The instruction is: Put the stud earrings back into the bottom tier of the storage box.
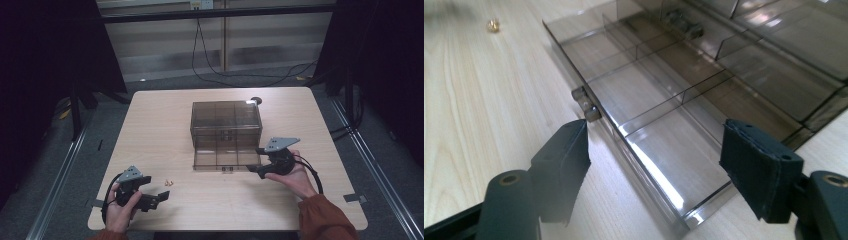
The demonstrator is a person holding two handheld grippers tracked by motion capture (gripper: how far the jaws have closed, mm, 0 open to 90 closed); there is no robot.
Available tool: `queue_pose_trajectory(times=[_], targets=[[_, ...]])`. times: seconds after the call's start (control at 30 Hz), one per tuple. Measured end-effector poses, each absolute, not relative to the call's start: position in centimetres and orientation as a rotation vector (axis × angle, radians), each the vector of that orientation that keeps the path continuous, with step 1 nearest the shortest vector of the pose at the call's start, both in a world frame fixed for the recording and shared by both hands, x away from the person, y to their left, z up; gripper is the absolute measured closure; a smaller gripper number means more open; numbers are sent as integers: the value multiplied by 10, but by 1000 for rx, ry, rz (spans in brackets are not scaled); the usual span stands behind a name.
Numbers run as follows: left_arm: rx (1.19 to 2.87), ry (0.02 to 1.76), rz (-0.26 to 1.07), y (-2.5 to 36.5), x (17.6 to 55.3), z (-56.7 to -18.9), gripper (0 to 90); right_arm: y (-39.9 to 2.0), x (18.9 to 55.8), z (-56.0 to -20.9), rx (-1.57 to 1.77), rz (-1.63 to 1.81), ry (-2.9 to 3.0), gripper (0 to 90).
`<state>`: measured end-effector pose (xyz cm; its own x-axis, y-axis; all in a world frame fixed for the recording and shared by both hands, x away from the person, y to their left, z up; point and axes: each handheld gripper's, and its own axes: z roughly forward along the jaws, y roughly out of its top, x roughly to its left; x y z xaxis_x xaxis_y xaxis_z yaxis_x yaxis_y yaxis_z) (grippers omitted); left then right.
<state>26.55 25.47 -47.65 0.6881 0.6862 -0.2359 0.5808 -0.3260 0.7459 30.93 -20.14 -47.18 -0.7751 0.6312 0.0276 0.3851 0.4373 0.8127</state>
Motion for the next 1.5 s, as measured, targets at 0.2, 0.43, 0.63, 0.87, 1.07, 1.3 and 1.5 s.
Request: queue_pose_trajectory(times=[0.2,0.43,0.63,0.87,1.07,1.3,1.5], targets=[[2062,1001,161,252,266,-477,47,-215,299,-471,917,1296,2337,284],[2054,1037,174,252,270,-471,55,-221,282,-476,951,1296,2314,289],[2067,1077,120,253,280,-466,39,-225,271,-478,968,1303,2299,281],[2108,1058,150,255,288,-455,85,-225,257,-482,958,1266,2326,279],[2197,1016,111,257,295,-453,241,-235,244,-484,971,1245,2315,280],[2267,997,91,251,303,-453,348,-238,245,-484,984,1239,2311,281],[2299,986,58,247,311,-457,408,-238,246,-485,977,1250,2317,282]])
